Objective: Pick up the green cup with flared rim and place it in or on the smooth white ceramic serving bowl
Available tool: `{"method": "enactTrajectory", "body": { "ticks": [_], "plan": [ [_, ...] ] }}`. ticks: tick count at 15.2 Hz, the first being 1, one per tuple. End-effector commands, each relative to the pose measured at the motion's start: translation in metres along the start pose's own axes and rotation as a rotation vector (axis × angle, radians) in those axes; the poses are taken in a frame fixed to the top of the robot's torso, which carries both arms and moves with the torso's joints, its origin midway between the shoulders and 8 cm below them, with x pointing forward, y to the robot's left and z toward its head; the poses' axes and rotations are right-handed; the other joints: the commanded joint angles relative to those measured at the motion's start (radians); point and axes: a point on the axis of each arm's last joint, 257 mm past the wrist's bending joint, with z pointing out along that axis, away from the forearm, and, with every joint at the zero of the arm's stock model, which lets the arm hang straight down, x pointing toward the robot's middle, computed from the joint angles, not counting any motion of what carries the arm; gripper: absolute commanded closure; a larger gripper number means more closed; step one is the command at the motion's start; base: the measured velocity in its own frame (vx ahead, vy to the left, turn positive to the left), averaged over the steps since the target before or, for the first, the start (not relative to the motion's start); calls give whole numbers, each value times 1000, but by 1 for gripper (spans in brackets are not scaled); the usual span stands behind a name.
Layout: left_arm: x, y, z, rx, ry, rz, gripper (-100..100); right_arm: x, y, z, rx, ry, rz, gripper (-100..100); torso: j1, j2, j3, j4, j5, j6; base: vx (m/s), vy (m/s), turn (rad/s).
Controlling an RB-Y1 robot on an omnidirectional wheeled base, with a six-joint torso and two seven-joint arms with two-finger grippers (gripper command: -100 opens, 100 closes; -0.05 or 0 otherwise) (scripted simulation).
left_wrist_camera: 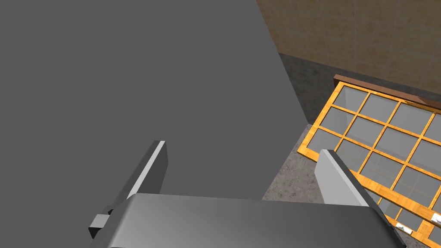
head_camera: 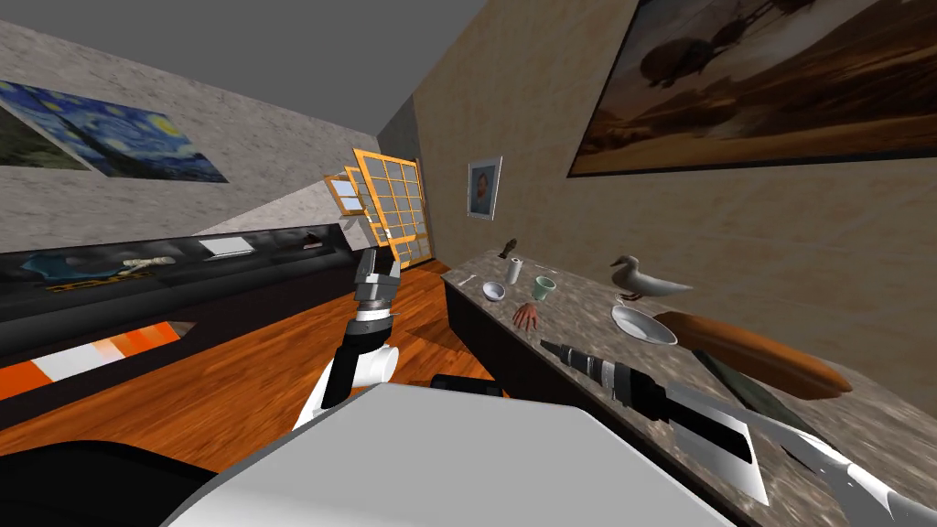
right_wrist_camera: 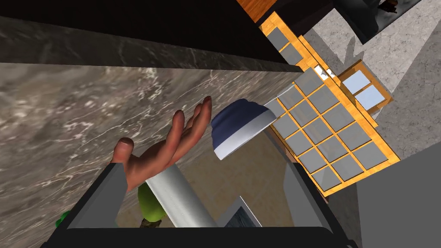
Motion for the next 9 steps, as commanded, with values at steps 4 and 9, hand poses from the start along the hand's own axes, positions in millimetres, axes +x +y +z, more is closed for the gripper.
{"method": "enactTrajectory", "body": {
  "ticks": [4, 9],
  "plan": [
    [0, 0, 0, 0, 0, 0, 0, 6, -30, -23, 83, 82, -56, -100, 0, 0, 0, 0, 0, -1, -6, -18, 187],
    [0, 0, 0, 0, 0, 0, 0, 7, -55, -43, 154, 145, -99, -100, 0, 0, 0, 0, 0, 0, -3, -18, 159]
  ]
}}
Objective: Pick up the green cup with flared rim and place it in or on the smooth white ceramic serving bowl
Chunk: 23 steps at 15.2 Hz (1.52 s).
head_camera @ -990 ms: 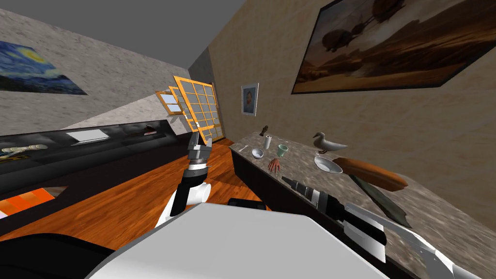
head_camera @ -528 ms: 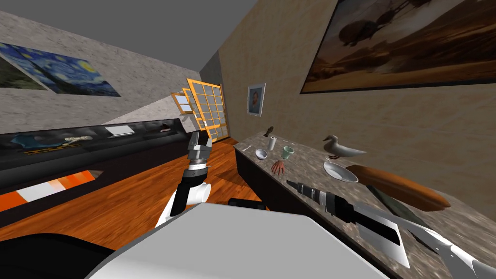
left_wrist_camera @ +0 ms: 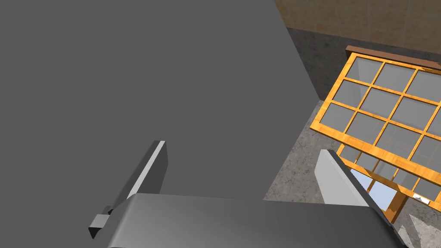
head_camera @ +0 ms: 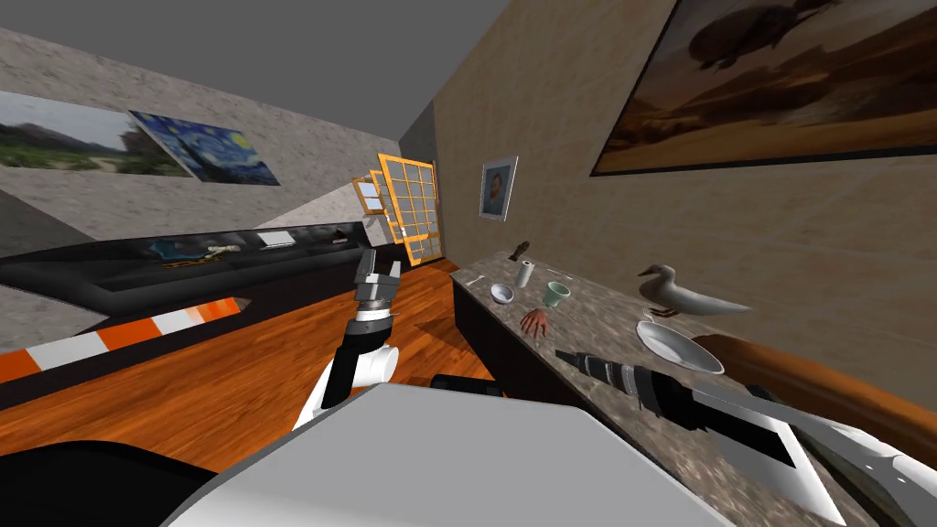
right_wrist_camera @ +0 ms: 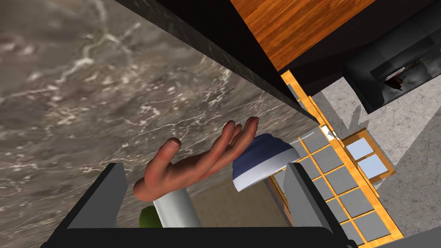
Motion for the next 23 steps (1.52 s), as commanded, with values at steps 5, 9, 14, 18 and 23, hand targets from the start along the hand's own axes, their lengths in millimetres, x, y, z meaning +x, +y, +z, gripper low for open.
{"method": "enactTrajectory", "body": {
  "ticks": [5, 9, 14, 18, 23],
  "plan": [
    [0, 0, 0, 0, 0, 0, 0, 10, -49, -36, 132, 112, -68, -100, 0, -1, 0, 0, 0, -2, -5, -19, 299],
    [0, 0, 0, 0, 0, 0, 0, 8, -72, -59, 203, 173, -116, -100, 0, 0, 0, 0, 0, -1, -3, -18, 139],
    [0, 0, 0, 0, 0, 0, 0, 2, -95, -85, 277, 238, -173, -100, 0, -1, 0, 0, 0, 0, -2, -23, 185],
    [0, 0, 0, 0, 0, 0, 0, -2, -113, -107, 338, 290, -211, -100, 0, -1, 0, 0, 0, -1, -2, -19, 170],
    [0, 0, 0, 0, 0, 0, 0, -13, -141, -151, 448, 388, -283, -100, -1, -1, -1, 0, 0, -1, 0, -31, 264]
  ]
}}
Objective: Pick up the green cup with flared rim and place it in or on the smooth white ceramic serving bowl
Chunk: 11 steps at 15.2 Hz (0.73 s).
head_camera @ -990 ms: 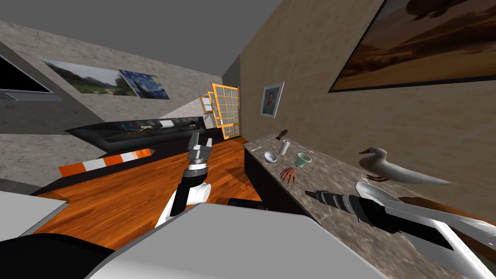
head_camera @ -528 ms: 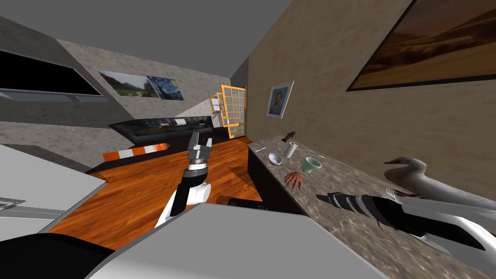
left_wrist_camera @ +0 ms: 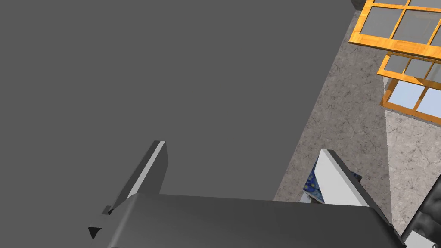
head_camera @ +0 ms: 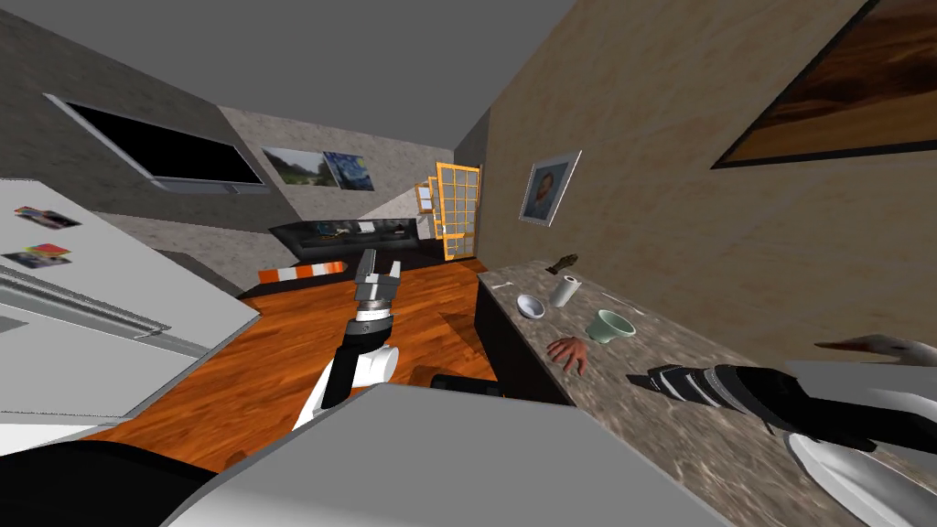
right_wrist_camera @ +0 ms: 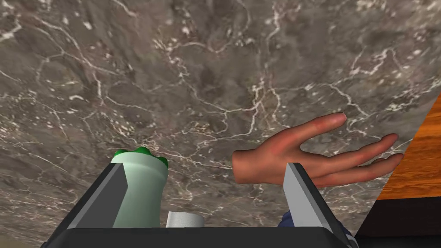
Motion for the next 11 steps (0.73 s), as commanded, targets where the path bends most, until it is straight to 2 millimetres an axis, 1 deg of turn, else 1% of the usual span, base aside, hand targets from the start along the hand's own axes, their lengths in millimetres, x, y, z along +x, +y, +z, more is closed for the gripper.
{"method": "enactTrajectory", "body": {
  "ticks": [1, 2, 3, 4, 6, 7, 8, 9, 10, 11],
  "plan": [
    [0, 0, 0, 0, 0, 0, 0, 10, -18, -13, 48, 47, -23, -100, 0, 0, 0, 0, 0, 0, 4, -30, 261],
    [0, 0, 0, 0, 0, 0, 0, 6, -22, -17, 60, 54, -40, -100, 0, 0, 0, 0, 0, -1, 7, -31, 294],
    [0, 0, 0, 0, 0, 0, 0, 5, -23, -19, 63, 56, -44, -100, 1, 0, 0, 0, 0, -1, 8, -26, 104],
    [0, 0, 0, 0, 0, 0, 0, 12, -37, -29, 98, 95, -65, -100, 1, 0, 0, 0, 0, 0, 12, -21, 201],
    [0, 0, 0, 0, 0, 0, 0, 10, -39, -32, 104, 98, -73, -100, 1, -1, -1, 0, 0, -1, 9, -25, 168],
    [0, 0, 0, 0, 0, 0, 0, 16, -50, -42, 133, 136, -93, -100, 1, -1, 0, 0, 0, 0, 14, -25, 233],
    [0, 0, 0, 0, 0, 0, 0, 15, -51, -43, 136, 138, -97, -100, 1, -1, -1, 0, 0, -1, 16, -31, 254],
    [0, 0, 0, 0, 0, 0, 0, 22, -59, -52, 157, 173, -113, -100, 1, -1, -1, 0, 0, -1, 23, -35, 276],
    [0, 0, 0, 0, 0, 0, 0, 21, -60, -52, 159, 175, -116, -100, 1, -2, -1, 0, 0, -1, 22, -38, 219],
    [0, 0, 0, 0, 0, 0, 0, 28, -64, -59, 171, 208, -129, -100, 0, -2, -1, 0, 0, 0, 28, -36, 293]
  ]
}}
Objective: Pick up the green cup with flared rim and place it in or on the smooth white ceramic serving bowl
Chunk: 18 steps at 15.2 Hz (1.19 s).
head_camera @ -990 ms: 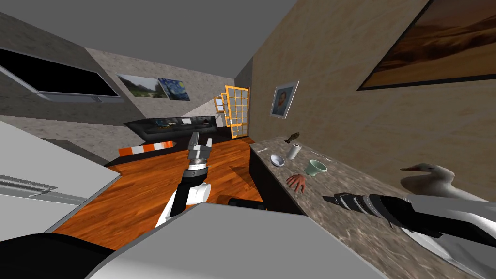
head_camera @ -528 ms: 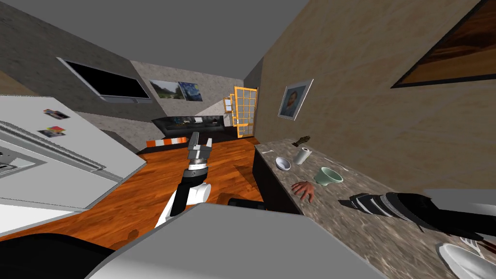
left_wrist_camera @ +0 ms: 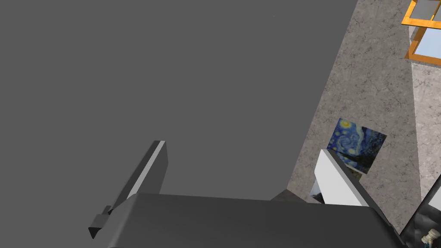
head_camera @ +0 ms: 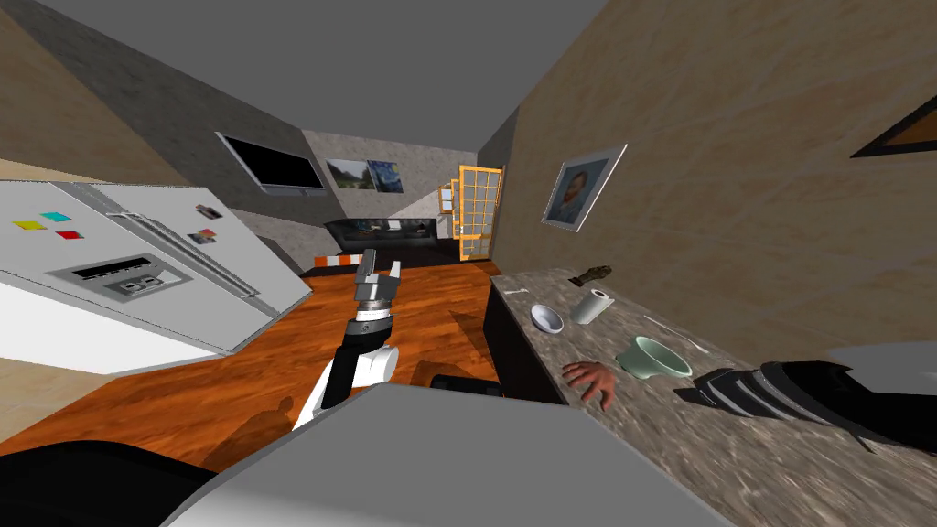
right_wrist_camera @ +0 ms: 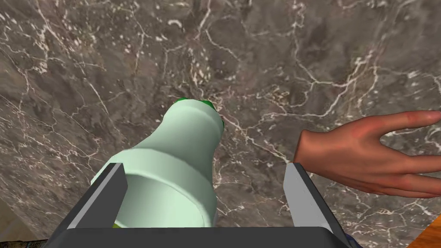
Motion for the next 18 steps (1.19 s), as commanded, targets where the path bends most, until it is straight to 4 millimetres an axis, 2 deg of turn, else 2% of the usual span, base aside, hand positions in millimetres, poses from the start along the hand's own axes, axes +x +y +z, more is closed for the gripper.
{"method": "enactTrajectory", "body": {
  "ticks": [1, 4, 5, 8, 9, 14, 16, 17, 18],
  "plan": [
    [0, 0, 0, 0, 0, 0, 0, 6, -4, -6, 11, 28, -13, -100, 0, 0, 0, 0, 0, 0, 31, -34, 240],
    [0, 0, 0, 0, 0, 0, 0, 38, 6, -7, -15, 108, -24, -100, 1, -2, -1, 0, 0, 0, 58, -33, 337],
    [0, 0, 0, 0, 0, 0, 0, 38, 6, -7, -15, 108, -24, -100, 0, -3, -2, -1, 0, 0, 65, -50, 223],
    [0, 0, 0, 0, 0, 0, 0, 62, 28, -2, -66, 150, -12, -100, 0, -3, -2, -1, 0, 1, 62, -30, 162],
    [0, 0, 0, 0, 0, 0, 0, 55, 18, -6, -46, 136, -17, -100, 0, -3, -2, -1, 0, 1, 36, -21, 60],
    [0, 0, 0, 0, 0, 0, 0, 76, 19, 11, -44, 132, 5, -100, 3, 3, 2, 1, 0, 2, -4, 9, 56],
    [0, 0, 0, 0, 0, 0, 0, 75, 19, 10, -45, 132, 4, -100, 3, 4, 2, 1, 0, 2, -8, 11, 36],
    [0, 0, 0, 0, 0, 0, 0, 76, 19, 11, -44, 132, 5, 100, 3, 4, 2, 1, 1, 2, 0, 0, 0],
    [0, 0, 0, 0, 0, 0, 0, 76, 19, 11, -44, 132, 5, 100, 3, 3, 2, 1, 1, 2, 0, 0, 0]
  ]
}}
